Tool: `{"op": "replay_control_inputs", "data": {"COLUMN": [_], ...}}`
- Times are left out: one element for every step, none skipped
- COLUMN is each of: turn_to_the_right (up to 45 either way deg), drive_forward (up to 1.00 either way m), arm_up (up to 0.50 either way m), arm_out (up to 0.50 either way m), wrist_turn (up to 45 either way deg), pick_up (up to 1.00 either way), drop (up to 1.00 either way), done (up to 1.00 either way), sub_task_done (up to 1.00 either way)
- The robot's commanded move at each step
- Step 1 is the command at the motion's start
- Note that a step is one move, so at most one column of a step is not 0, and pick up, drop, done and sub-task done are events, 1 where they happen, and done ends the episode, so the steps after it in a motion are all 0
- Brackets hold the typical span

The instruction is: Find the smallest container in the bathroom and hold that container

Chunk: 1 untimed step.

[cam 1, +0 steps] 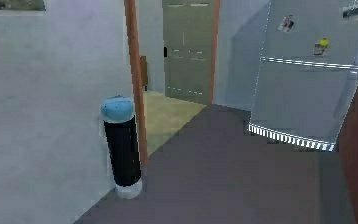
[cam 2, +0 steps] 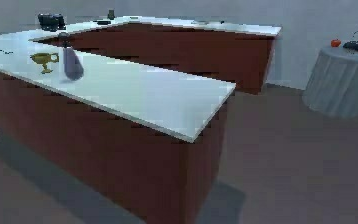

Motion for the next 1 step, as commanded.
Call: {"op": "replay_control_inputs", "data": {"turn_to_the_right": [9.0], "drive_forward": [0.0], "arm_up": [0.0], "arm_out": [0.0], "wrist_turn": [0.0], "pick_up": [0.0], "drop": [0.0], "done": [0.0], "sub_task_done": [0.0]}}
